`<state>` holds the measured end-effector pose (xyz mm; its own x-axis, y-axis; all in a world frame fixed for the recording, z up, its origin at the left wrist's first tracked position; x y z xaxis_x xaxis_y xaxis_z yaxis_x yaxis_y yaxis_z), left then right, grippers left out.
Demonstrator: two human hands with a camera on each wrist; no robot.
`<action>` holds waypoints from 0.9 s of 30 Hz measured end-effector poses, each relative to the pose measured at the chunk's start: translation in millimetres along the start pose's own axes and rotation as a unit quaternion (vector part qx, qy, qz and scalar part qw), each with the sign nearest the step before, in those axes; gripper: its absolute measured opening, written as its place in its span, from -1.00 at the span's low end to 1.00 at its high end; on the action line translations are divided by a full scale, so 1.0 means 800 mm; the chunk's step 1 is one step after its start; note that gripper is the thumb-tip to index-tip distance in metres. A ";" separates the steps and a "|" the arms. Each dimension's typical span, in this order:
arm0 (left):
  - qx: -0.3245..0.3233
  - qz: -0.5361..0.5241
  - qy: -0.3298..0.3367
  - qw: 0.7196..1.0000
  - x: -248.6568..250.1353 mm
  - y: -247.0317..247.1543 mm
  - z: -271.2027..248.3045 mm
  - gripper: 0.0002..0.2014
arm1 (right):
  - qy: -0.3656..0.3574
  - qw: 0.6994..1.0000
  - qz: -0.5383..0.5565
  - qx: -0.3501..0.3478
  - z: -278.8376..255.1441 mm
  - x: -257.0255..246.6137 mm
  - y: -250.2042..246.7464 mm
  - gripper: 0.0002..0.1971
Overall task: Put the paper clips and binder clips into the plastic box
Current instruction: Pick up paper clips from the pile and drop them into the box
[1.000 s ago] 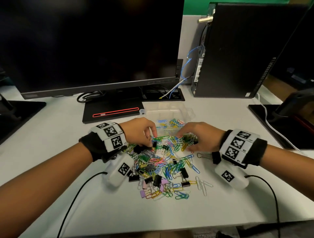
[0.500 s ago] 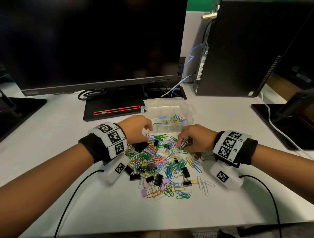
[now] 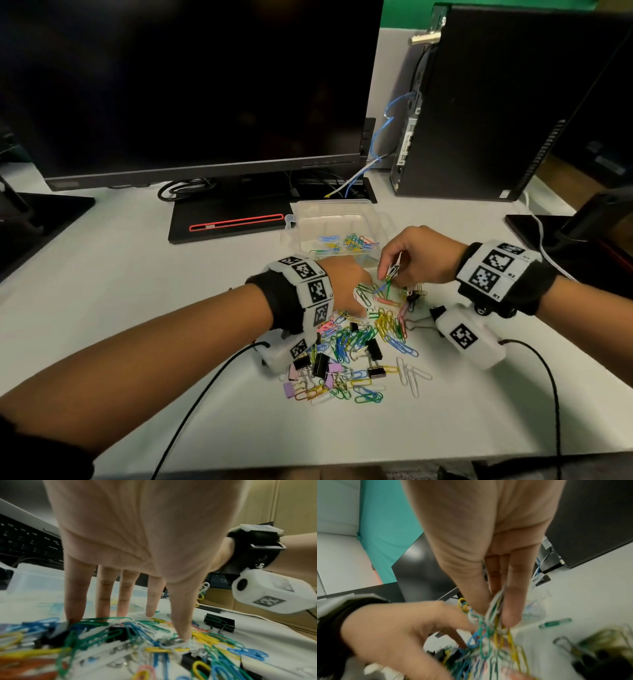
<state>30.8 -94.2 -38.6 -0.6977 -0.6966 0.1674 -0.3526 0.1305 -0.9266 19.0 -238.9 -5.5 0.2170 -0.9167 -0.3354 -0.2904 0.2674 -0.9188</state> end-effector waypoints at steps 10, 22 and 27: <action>0.036 -0.070 0.003 0.997 -0.003 0.004 0.000 -0.72 | 0.031 0.993 0.058 0.094 0.040 -0.002 -0.042 -0.81; 0.123 -0.187 -0.001 0.975 -0.031 -0.007 -0.006 -0.84 | 0.043 0.989 0.074 0.119 0.103 0.001 -0.014 -0.61; 0.195 -0.336 -0.042 0.920 -0.068 -0.021 -0.014 -0.86 | 0.045 0.991 0.088 0.090 0.093 0.006 -0.012 -0.65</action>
<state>67.6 -50.8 -28.6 -0.3471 -0.5817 0.7356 -0.4242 -0.6022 -0.6763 91.8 -223.6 -14.1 0.0912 -0.8720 -0.4810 -0.1428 0.4666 -0.8729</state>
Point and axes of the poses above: each hand's wrist, its own z-axis towards the middle knuckle, its own y-axis out of the palm, x = y × z, the point moved 2 cm from there along z, towards the middle knuckle, and after that the axes turned 2 degrees about -z, right-handed, at the moved point
